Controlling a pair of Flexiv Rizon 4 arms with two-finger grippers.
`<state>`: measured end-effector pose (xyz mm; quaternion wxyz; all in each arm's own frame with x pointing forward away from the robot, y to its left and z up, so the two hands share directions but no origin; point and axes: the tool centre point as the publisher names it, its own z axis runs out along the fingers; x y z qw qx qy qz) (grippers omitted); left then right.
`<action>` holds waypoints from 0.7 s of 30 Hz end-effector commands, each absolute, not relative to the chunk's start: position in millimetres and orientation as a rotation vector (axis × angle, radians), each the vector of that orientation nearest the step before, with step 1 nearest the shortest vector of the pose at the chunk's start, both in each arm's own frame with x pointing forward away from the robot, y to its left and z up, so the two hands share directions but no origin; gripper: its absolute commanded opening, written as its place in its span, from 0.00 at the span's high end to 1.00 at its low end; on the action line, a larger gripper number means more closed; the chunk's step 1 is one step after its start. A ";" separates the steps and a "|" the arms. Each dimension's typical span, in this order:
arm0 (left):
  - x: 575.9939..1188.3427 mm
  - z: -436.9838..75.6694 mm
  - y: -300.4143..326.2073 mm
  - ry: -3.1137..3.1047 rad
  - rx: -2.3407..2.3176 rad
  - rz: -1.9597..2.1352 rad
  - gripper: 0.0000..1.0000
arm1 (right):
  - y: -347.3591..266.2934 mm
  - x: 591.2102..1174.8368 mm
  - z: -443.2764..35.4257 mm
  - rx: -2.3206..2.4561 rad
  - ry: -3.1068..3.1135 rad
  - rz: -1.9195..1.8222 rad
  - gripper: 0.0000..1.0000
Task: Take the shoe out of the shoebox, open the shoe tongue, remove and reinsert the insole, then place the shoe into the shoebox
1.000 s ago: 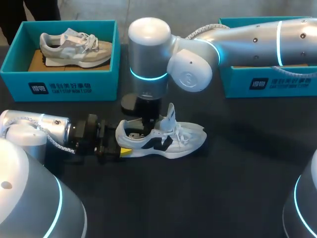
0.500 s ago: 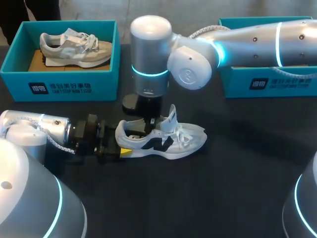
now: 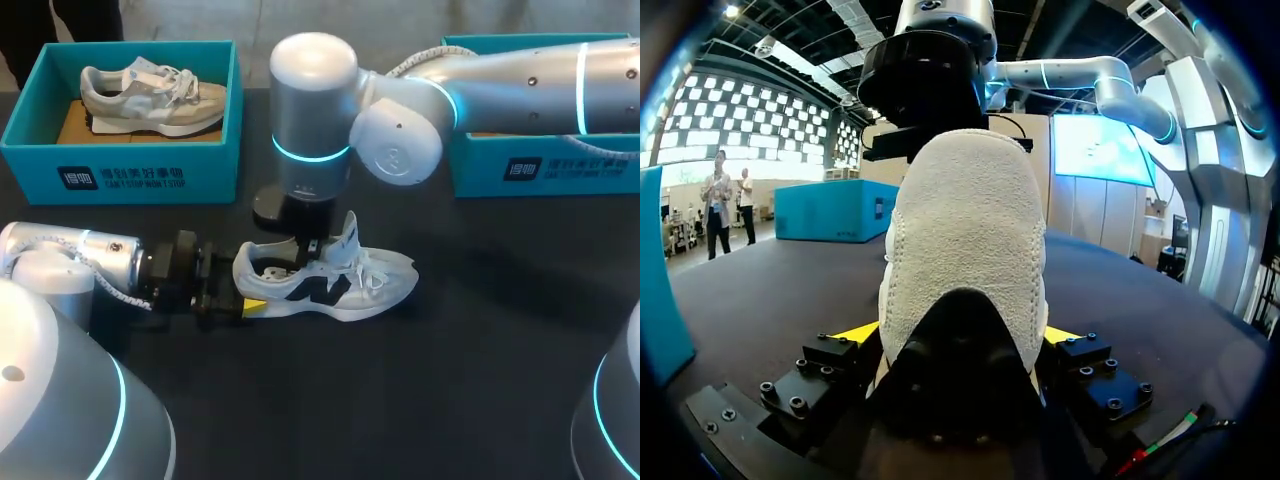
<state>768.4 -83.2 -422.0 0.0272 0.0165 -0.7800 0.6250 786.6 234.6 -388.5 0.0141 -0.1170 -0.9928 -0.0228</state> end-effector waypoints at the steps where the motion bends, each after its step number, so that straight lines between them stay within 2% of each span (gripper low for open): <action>1: 768.1 -422.6 -83.5 -2.412 0.054 1.929 1.00 | 224.3 781.3 -372.1 -0.380 -3.127 -0.084 1.00; 21: 768.1 -422.6 -83.5 -2.412 0.054 1.929 1.00 | 207.7 785.8 -350.9 -0.479 -3.192 -0.175 1.00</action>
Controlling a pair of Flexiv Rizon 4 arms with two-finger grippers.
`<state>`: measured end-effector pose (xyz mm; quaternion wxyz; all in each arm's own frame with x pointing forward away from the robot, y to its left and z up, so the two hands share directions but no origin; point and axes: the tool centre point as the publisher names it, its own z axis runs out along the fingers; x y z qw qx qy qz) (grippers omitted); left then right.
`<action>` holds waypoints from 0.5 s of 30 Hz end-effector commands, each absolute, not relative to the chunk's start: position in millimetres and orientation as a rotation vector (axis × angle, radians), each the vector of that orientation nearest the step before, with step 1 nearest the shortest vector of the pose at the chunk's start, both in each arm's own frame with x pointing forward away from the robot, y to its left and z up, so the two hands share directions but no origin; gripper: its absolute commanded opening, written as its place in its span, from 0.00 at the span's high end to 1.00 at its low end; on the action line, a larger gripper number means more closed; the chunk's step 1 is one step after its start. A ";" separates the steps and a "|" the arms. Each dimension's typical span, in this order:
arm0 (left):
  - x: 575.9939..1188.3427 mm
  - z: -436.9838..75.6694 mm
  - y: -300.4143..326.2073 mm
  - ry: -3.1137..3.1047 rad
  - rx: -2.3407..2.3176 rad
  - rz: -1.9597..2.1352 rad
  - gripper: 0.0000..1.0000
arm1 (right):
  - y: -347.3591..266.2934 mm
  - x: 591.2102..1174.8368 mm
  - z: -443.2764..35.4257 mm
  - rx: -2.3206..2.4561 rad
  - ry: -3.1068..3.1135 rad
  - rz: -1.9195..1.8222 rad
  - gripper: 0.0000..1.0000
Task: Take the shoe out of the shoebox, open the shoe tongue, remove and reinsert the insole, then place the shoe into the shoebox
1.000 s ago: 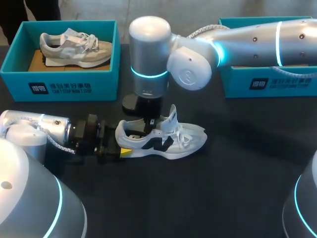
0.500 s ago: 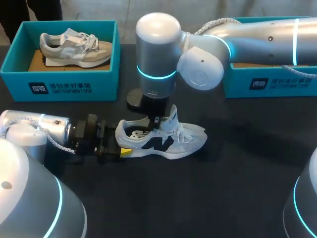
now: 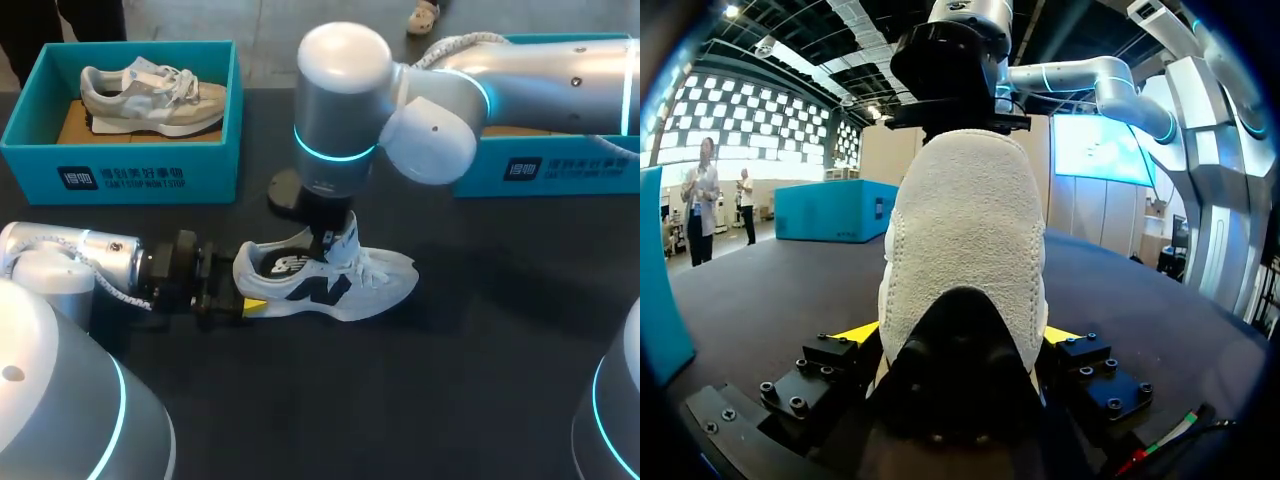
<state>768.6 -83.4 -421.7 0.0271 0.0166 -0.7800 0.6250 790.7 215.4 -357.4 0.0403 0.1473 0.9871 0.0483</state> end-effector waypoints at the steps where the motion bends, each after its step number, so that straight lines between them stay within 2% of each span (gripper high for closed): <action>1: 768.1 -422.6 -83.5 -2.412 0.054 1.929 1.00 | 207.8 785.5 -350.6 0.451 3.012 0.166 1.00; 15: 768.1 -422.6 -83.5 -2.412 0.054 1.929 1.00 | 218.1 785.4 -340.3 0.394 2.997 0.193 1.00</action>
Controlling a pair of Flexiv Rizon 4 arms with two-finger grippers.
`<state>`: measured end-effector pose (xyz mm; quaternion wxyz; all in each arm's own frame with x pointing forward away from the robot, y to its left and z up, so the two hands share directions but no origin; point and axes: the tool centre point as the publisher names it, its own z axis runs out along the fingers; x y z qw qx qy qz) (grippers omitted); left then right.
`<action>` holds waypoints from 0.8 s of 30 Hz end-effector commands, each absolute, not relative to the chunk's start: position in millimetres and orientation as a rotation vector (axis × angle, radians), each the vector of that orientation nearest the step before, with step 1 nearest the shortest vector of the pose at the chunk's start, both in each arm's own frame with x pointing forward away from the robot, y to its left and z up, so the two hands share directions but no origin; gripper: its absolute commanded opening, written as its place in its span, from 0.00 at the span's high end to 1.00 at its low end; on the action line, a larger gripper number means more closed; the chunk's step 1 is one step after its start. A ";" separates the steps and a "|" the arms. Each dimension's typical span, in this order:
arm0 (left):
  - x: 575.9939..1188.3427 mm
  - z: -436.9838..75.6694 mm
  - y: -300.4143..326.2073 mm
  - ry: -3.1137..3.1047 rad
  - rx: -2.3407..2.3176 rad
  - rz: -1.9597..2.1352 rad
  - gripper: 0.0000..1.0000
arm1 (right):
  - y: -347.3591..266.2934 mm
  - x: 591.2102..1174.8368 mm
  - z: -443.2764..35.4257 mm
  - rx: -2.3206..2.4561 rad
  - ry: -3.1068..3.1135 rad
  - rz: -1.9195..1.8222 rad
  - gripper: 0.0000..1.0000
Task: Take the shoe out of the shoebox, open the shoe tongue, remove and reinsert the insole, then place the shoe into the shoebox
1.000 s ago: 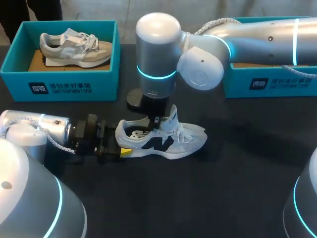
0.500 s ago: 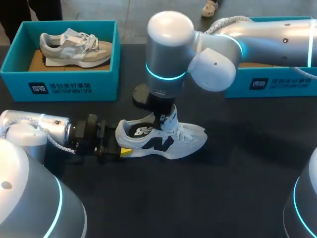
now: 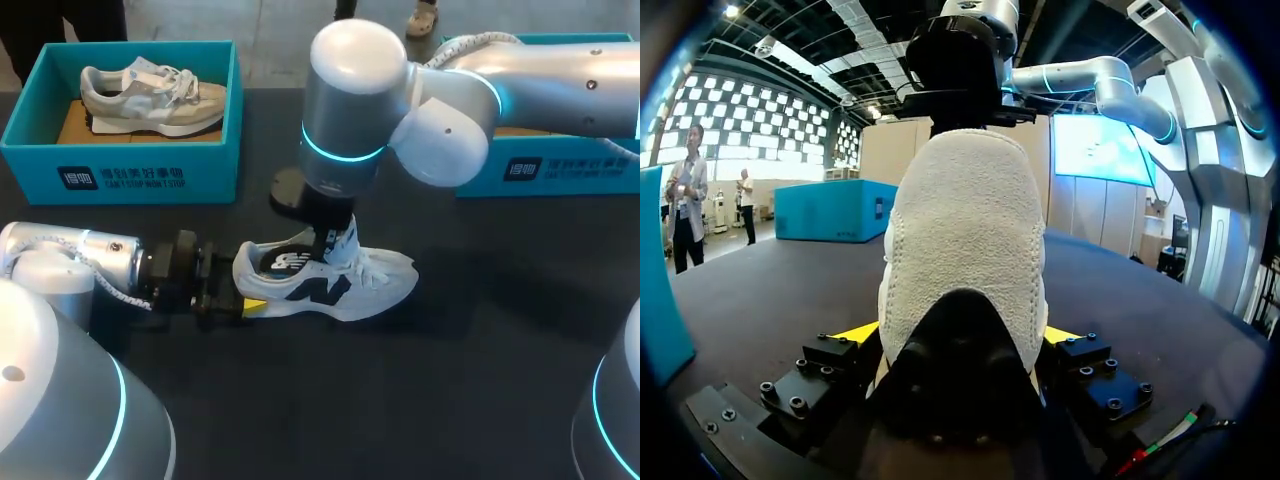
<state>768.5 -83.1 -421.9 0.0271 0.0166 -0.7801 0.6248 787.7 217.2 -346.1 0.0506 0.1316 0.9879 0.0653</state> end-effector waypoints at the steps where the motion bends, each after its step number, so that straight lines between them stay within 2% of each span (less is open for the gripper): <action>1: 768.1 -422.6 -83.5 -2.412 0.054 1.929 1.00 | 218.1 785.1 -339.2 0.392 2.995 0.194 1.00; 24: 768.1 -422.6 -83.5 -2.412 0.054 1.929 1.00 | 245.1 783.8 -324.0 0.227 3.041 0.205 1.00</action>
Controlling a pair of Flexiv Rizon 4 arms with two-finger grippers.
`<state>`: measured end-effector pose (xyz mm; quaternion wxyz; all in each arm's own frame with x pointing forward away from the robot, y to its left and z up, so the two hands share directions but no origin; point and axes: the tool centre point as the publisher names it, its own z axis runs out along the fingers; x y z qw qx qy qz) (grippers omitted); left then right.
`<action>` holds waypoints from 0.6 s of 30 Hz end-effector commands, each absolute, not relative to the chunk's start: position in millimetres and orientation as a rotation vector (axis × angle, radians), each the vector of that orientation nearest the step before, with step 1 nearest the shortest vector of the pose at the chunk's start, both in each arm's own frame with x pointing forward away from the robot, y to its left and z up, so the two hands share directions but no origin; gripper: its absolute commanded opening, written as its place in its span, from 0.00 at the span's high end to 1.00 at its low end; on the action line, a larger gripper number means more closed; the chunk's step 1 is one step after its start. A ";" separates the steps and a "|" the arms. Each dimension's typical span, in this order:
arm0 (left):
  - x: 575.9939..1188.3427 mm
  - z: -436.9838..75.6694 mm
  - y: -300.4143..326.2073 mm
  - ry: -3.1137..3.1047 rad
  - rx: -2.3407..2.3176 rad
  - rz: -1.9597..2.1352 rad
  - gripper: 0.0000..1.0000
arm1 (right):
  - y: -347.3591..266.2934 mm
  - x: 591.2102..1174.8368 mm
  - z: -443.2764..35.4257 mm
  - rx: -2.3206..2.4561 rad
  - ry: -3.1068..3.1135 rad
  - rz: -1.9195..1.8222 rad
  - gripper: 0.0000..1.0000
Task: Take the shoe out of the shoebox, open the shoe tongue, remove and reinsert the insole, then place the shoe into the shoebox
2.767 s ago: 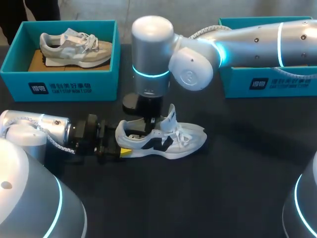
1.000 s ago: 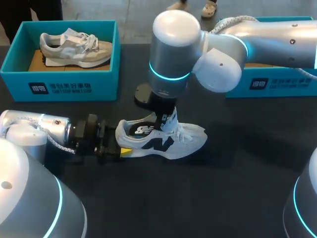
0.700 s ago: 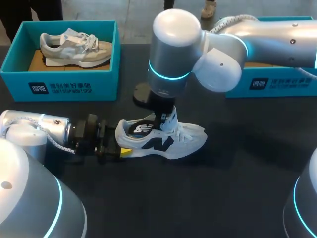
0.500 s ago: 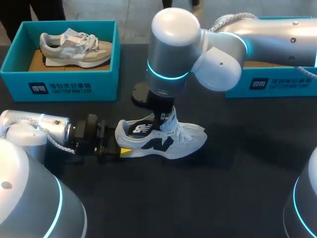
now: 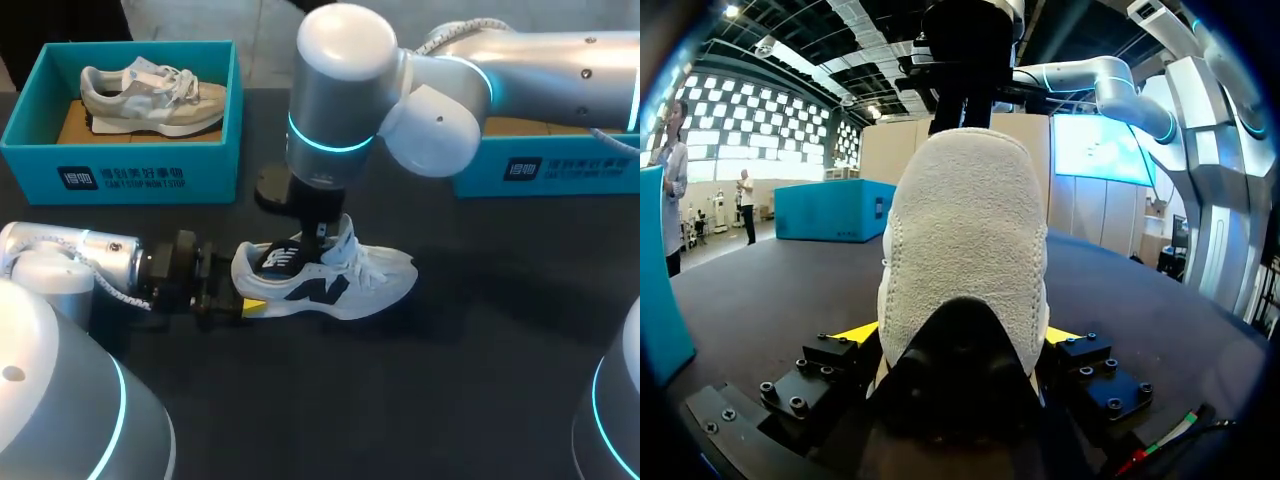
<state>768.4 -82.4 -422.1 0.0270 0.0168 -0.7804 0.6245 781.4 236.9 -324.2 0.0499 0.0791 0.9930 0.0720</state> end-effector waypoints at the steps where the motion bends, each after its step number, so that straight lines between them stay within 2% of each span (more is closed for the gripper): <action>1: 768.1 -422.6 -83.5 -2.412 0.054 1.929 1.00 | 246.3 783.8 -323.9 0.221 3.048 0.203 1.00; 18: 768.1 -422.6 -83.5 -2.412 0.054 1.929 1.00 | 261.5 780.5 -322.7 0.181 3.091 0.207 1.00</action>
